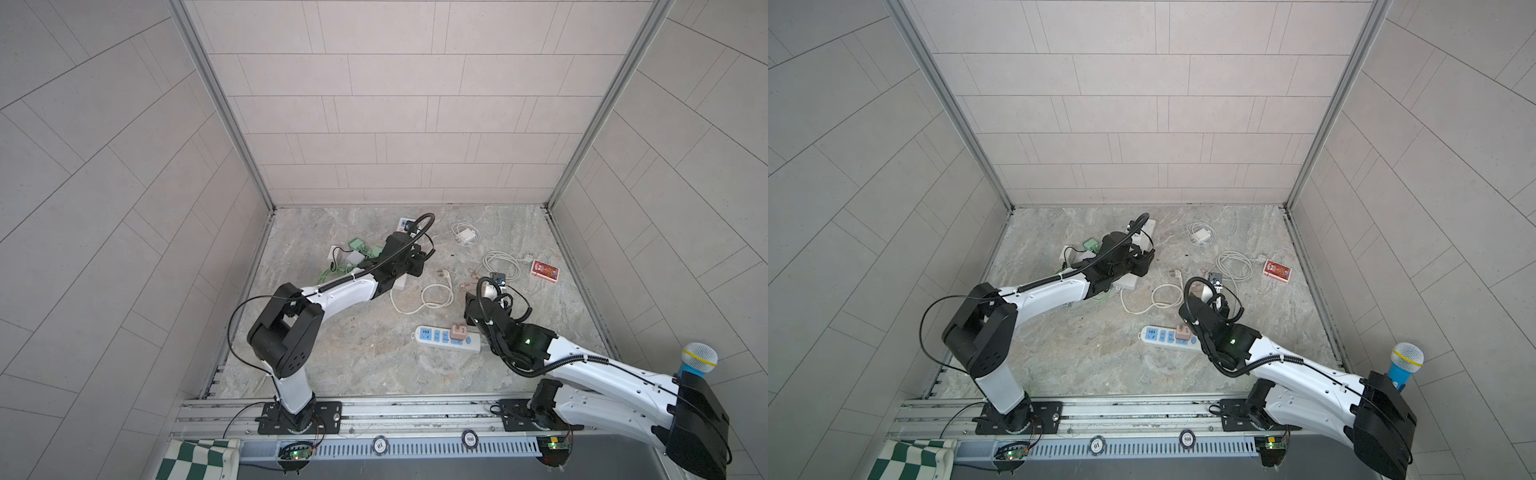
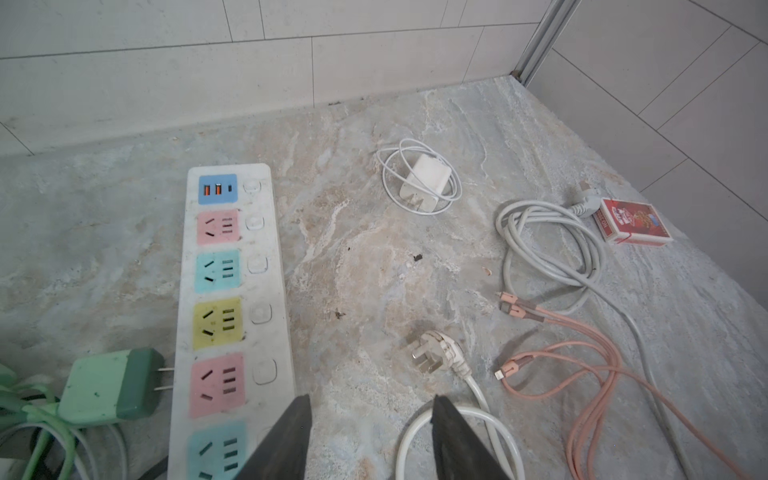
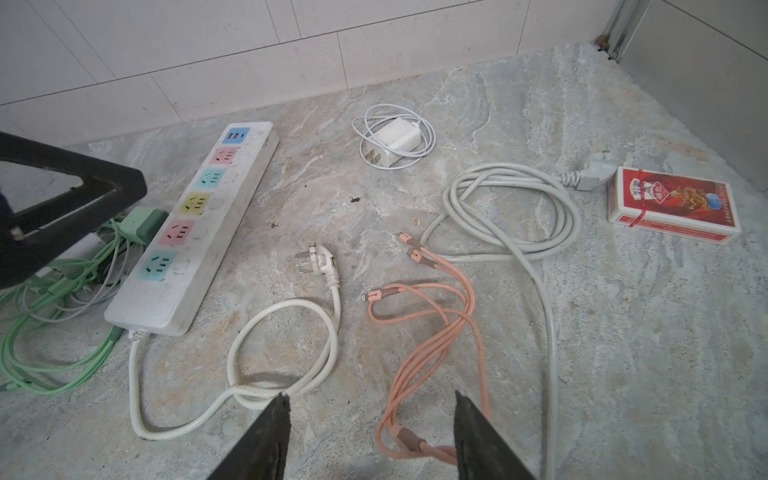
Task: Insert the plug
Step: 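Raise both arms away from the strip, right gripper toward the white charger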
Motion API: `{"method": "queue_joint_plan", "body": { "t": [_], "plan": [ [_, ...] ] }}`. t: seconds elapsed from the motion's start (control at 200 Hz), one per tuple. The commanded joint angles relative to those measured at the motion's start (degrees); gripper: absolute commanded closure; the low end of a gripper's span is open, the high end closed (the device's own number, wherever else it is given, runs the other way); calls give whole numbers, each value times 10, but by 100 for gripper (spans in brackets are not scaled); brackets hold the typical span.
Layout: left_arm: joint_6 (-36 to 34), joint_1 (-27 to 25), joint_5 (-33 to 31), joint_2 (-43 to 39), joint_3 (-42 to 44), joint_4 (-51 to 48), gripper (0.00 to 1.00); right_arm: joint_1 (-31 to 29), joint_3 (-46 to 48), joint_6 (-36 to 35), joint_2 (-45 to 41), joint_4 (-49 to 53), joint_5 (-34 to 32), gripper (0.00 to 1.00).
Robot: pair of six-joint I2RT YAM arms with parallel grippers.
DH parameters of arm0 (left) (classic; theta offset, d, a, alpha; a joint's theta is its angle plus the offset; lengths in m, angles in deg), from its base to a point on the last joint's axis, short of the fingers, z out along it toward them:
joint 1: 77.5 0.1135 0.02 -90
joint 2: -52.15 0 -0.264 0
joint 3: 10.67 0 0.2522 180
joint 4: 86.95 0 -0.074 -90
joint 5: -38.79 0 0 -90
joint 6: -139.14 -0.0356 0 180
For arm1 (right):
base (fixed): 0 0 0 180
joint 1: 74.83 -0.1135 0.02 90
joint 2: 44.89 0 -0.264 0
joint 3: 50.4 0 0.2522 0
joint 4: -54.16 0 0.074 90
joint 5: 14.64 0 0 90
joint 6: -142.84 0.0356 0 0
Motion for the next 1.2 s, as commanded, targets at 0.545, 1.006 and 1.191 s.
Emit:
{"method": "queue_joint_plan", "body": {
  "t": [0.545, 1.006, 1.191],
  "plan": [
    [-55, 39, 46, 60, -136, -96, 48, 231, -178, -56, 201, -85, 213, 38],
    [-27, 44, 1, -30, -4, -88, 48, 375, -415, -49, 503, -89, 331, 38],
    [-22, 46, 1, -41, 16, -77, 48, 398, -523, -57, 593, -37, 347, 38]
  ]
}}
